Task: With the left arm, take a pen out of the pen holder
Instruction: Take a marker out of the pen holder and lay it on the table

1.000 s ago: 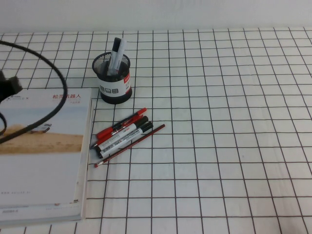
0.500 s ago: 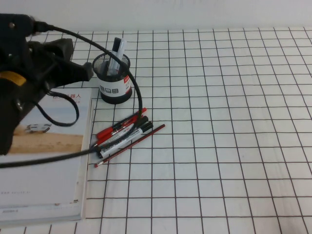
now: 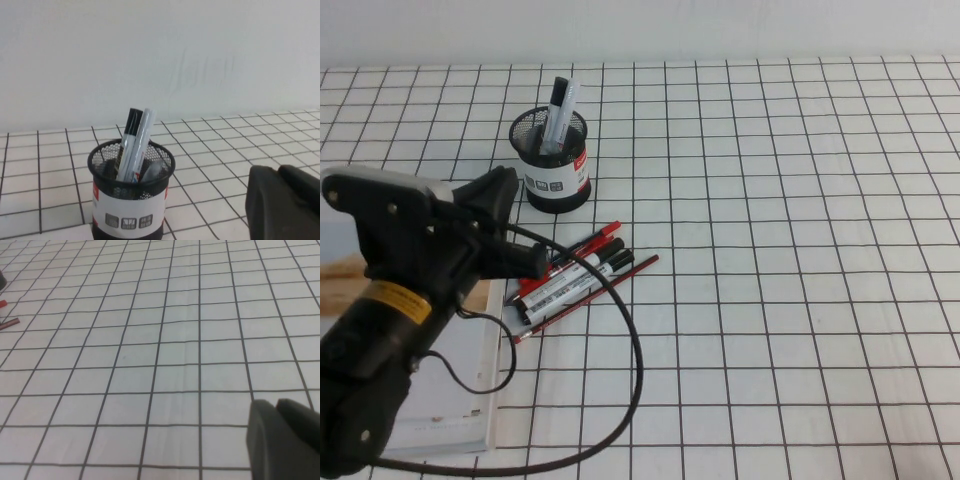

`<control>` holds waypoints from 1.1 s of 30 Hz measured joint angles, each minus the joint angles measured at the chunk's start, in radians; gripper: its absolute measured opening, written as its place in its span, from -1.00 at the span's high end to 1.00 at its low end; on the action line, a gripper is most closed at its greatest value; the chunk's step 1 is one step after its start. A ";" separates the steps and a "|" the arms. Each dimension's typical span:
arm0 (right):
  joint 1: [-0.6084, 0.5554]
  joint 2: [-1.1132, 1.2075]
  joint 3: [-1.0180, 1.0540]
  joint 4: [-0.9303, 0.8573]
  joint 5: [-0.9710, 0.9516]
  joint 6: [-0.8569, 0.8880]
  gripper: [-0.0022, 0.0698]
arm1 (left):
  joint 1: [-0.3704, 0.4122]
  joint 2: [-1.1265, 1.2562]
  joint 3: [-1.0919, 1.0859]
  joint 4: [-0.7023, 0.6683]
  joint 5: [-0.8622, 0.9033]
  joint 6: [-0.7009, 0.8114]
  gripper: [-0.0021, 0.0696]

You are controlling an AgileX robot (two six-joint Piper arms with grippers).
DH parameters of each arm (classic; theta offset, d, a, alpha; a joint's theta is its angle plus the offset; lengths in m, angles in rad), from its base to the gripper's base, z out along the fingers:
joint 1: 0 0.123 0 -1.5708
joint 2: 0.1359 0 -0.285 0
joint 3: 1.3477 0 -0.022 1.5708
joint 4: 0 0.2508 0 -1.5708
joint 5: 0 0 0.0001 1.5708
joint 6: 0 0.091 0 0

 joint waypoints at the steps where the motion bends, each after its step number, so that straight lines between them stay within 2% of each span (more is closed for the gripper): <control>1: 0.000 0.000 0.000 0.000 0.000 0.000 0.98 | 0.000 0.028 0.002 0.005 -0.021 -0.002 0.94; 3: 0.000 0.000 0.000 0.000 0.000 0.000 0.98 | 0.000 0.080 0.003 0.010 -0.066 -0.002 0.90; 5: 0.000 0.000 0.000 0.000 0.000 0.000 0.98 | 0.000 0.138 0.003 0.010 -0.131 -0.006 0.75; 11: 0.000 0.000 0.000 0.000 0.000 0.000 0.98 | 0.000 0.264 0.003 0.010 -0.308 -0.042 -0.06; 13: 0.000 0.000 0.000 0.000 0.000 0.000 0.98 | 0.000 0.297 0.003 0.010 -0.338 -0.047 -0.18; 17: 0.000 0.000 0.000 0.000 0.000 0.000 0.98 | 0.000 0.363 -0.027 0.005 -0.346 -0.049 -0.27; 33: 0.000 0.000 0.000 0.000 0.000 0.000 0.98 | 0.000 0.460 -0.234 -0.015 -0.355 0.030 -0.28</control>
